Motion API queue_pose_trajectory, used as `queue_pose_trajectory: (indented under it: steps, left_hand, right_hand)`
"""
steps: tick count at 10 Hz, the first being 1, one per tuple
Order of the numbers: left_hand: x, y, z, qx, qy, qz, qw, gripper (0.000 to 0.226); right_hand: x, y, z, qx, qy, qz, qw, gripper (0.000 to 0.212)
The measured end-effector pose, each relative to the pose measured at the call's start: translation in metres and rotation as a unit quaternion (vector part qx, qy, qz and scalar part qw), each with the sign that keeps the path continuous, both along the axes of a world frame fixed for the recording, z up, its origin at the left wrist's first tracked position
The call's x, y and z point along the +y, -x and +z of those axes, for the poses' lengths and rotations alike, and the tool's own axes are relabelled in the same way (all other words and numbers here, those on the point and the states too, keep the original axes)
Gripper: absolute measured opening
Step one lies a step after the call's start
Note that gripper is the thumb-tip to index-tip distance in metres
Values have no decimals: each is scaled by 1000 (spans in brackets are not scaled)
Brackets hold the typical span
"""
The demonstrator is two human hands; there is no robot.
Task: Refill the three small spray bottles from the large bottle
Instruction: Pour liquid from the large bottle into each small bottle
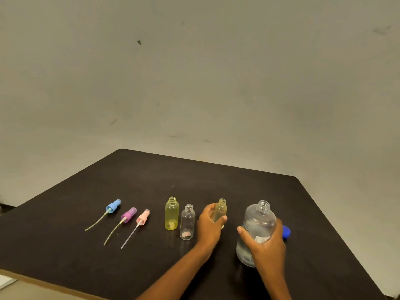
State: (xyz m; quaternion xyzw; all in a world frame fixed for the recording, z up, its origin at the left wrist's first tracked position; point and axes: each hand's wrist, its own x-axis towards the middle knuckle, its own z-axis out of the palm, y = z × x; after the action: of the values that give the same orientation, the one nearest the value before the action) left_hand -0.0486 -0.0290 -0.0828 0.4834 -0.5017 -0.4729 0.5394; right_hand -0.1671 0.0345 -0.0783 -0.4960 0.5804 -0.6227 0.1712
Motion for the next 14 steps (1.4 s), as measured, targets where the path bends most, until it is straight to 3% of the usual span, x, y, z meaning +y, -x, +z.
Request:
queue_pose_trajectory:
  steps: [1, 3, 4, 5, 6, 7, 9, 11, 13, 14]
  left_hand:
    - [-2, 1, -2, -18, -8, 7, 1000, 41]
    - [25, -4, 8, -142, 5, -8, 990, 80]
    - [57, -9, 2, -169, 62, -13, 984, 77]
    - [94, -25, 3, -102, 183, 45, 977, 56]
    - [91, -41, 8, -87, 253, 212, 940, 41]
    - [75, -56, 16, -54, 176, 242, 953, 45]
    - [52, -60, 5, -43, 106, 200, 973, 47]
    - [44, -55, 1, -54, 66, 184, 979, 53]
    - [48, -60, 5, -110, 59, 153, 980, 42]
    - [60, -66, 20, -80, 79, 118, 987, 38]
  right_hand:
    - [-1, 1, -3, 5, -4, 3, 1000, 72]
    - [3, -1, 0, 9, 0, 8, 1000, 73]
    - [5, 1, -1, 18, 1, 7, 1000, 68]
    - [5, 1, 0, 16, 0, 8, 1000, 65]
    - [2, 3, -2, -1, -8, 5, 1000, 67]
    - [3, -1, -2, 7, -10, 9, 1000, 79]
    - [6, 0, 2, 10, -2, 8, 1000, 66]
    - [7, 0, 2, 13, -6, 8, 1000, 69]
    - [9, -1, 5, 21, -10, 2, 1000, 67]
    - [11, -3, 10, 16, -23, 0, 1000, 67]
